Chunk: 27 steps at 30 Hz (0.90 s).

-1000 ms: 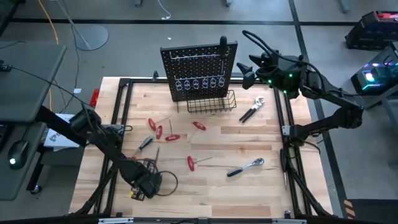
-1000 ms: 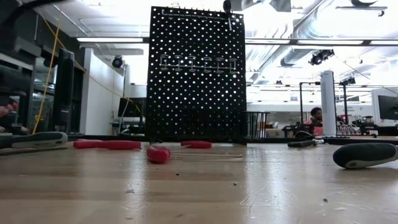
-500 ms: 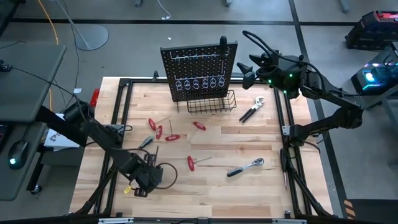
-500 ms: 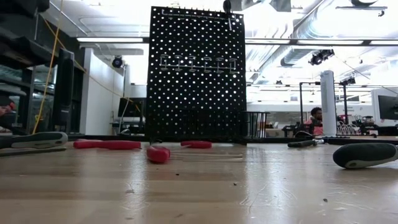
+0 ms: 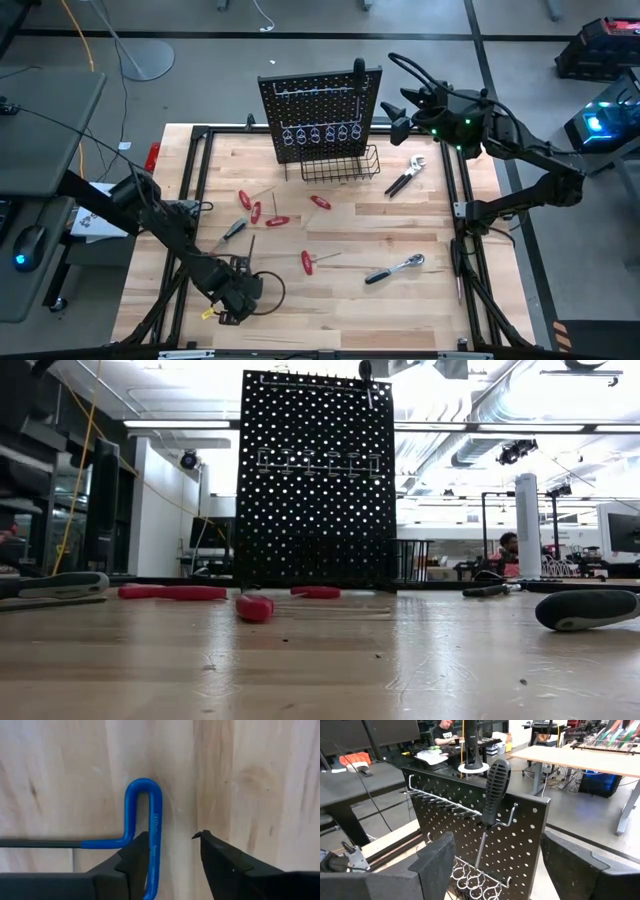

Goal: Hang tools onto peg board
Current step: Hang the blue pick tool on the peg board

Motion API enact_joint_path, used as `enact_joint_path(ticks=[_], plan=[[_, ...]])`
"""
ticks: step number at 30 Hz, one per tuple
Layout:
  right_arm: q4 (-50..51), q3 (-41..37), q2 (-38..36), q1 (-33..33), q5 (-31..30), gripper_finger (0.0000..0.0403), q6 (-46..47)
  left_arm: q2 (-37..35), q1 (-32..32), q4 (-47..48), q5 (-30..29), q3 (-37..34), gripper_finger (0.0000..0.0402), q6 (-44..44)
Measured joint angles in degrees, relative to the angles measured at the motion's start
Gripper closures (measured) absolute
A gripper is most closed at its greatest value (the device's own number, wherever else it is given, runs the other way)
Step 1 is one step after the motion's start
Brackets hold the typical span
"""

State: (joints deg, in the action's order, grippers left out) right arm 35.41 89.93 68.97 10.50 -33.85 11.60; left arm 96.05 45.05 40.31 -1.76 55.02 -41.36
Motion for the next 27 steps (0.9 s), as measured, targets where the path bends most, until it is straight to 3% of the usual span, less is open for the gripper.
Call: enact_joint_path(ticks=[7,13,18,21,25,27], plan=[[0.5,0.0,0.0,0.0,0.0,0.0124,0.2,8.7,0.5,2.5,0.5,1.0,0.0277,0.7],[1.2,0.0,0.0,-0.3,0.0,0.0124,5.6,9.3,-1.4,0.9,3.1,1.1,0.0384,0.8],[2.2,0.0,-0.1,-2.2,0.0,0.0124,9.9,9.3,-1.7,0.7,2.0,1.0,0.0395,-0.5],[2.2,0.0,-0.1,-3.5,-0.2,0.0124,11.2,7.0,-1.4,0.1,-1.7,0.2,0.0397,-1.7],[2.1,0.0,-0.1,-5.2,-0.2,0.0124,11.9,1.1,-2.1,0.0,-14.5,-0.6,0.0399,-4.9],[2.1,0.0,-0.1,-6.0,-0.4,0.0124,11.9,-1.1,-2.0,-0.4,-16.2,-0.3,0.0398,-5.2]])
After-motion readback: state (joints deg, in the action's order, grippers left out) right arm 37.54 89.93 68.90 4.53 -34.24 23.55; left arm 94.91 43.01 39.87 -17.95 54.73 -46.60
